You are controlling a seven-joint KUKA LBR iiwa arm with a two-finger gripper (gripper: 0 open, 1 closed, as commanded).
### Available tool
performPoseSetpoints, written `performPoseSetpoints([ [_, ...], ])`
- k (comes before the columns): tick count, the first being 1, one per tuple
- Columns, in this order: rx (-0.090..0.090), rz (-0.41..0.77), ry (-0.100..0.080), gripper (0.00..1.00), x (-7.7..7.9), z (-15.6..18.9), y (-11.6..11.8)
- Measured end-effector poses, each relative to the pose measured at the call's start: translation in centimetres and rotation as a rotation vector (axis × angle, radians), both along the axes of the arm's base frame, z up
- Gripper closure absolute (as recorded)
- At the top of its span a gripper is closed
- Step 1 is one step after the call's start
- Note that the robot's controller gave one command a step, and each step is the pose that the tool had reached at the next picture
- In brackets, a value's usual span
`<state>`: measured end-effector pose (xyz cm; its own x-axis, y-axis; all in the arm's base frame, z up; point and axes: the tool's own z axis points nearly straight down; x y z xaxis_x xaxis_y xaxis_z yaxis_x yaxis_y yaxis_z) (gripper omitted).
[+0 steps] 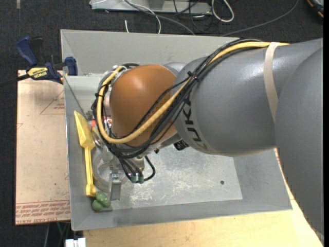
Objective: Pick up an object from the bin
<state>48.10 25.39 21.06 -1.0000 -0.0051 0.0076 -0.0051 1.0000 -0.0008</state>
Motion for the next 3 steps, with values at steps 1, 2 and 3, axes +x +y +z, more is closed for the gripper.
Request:
performPoseSetpoints([
  [1,0.002,-0.004,-0.007,0.0,0.2,0.4,-0.1],
  [2,0.003,0.201,-0.006,0.0,0.1,0.1,-2.4],
  [3,0.005,0.194,-0.013,0.0,1.2,-5.6,-4.0],
])
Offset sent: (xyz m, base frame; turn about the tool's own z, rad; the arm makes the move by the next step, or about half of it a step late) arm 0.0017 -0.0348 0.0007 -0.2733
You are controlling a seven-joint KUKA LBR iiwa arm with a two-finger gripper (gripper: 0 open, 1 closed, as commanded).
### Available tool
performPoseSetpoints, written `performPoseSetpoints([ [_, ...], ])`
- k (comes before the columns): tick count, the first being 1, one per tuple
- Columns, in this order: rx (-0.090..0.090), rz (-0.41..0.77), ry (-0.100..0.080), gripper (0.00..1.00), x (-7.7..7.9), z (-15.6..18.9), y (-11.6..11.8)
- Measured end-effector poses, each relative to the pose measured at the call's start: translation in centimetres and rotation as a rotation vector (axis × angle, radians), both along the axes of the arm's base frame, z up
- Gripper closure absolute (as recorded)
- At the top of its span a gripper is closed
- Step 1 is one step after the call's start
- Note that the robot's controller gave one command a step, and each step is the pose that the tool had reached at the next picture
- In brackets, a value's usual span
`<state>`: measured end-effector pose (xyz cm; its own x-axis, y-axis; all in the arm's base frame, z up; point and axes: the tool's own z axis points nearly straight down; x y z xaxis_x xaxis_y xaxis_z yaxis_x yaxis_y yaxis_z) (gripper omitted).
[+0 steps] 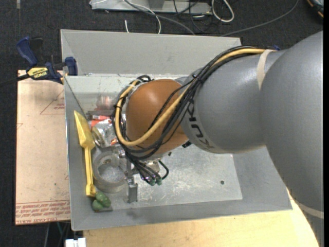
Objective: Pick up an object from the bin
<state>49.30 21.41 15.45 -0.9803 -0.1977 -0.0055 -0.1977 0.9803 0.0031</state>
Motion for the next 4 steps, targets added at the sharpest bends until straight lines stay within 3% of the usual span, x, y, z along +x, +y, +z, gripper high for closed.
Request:
performPoseSetpoints([
  [1,0.0,0.036,0.0,0.0,-0.6,-5.4,-2.9],
  [2,0.001,0.073,0.0,1.0,-1.2,-8.0,-0.9],
  [3,0.002,0.072,0.0,1.0,-1.2,-8.0,-0.9],
  [4,0.001,0.096,0.007,1.0,0.2,-1.9,-4.4],
])
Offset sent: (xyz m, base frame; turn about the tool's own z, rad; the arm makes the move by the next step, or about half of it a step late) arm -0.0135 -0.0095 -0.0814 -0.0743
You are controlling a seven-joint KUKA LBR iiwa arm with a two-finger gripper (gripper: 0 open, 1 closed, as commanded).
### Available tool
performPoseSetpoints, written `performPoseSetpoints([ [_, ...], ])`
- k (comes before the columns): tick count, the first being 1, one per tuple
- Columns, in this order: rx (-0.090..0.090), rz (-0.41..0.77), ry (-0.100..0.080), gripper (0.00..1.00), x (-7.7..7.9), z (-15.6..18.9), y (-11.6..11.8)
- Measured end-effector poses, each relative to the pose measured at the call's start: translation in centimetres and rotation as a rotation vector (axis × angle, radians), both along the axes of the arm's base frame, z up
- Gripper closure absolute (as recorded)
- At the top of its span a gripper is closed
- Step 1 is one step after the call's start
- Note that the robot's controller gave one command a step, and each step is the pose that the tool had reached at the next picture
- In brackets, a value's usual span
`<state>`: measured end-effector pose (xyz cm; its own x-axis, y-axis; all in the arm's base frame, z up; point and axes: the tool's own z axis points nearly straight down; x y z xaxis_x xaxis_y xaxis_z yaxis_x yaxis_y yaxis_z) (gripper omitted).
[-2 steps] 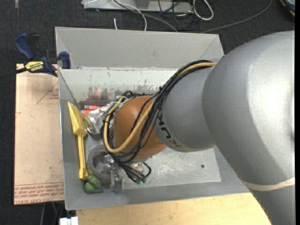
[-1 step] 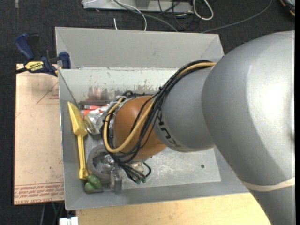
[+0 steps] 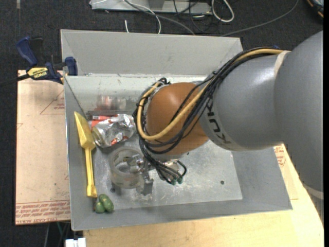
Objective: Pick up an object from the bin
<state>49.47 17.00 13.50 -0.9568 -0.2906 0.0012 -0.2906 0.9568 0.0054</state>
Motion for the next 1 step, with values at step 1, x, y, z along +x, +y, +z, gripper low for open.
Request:
performPoseSetpoints([
  [1,0.001,-0.031,0.001,1.0,-0.46,5.22,-0.9],
])
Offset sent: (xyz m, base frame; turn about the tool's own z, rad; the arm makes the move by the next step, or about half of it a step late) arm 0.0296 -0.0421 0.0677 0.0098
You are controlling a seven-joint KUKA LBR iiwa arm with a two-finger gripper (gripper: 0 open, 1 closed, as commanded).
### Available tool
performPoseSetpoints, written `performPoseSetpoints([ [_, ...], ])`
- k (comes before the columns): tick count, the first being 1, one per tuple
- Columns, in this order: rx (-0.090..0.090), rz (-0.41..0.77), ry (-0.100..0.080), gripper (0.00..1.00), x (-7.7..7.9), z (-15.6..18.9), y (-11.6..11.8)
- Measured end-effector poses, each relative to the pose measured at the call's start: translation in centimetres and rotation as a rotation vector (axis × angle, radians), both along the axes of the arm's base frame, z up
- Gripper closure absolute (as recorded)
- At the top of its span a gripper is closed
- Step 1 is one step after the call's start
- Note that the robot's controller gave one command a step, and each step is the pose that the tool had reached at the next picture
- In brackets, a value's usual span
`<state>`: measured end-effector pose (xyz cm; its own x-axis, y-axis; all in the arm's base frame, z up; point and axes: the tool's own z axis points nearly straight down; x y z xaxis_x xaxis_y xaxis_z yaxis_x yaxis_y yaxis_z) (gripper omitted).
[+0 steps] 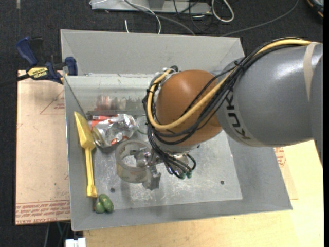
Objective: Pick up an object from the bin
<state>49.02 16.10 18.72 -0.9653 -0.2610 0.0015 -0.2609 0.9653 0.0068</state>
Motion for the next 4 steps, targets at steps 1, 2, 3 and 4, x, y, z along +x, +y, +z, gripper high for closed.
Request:
performPoseSetpoints([
  [1,-0.003,0.014,-0.011,1.0,3.6,1.5,-3.6],
  [2,0.001,0.011,-0.005,1.0,2.7,-5.7,3.2],
  [3,-0.003,-0.113,0.005,1.0,1.6,-3.1,3.7],
  [4,0.002,-0.049,-0.003,1.0,3.8,-1.1,0.9],
])
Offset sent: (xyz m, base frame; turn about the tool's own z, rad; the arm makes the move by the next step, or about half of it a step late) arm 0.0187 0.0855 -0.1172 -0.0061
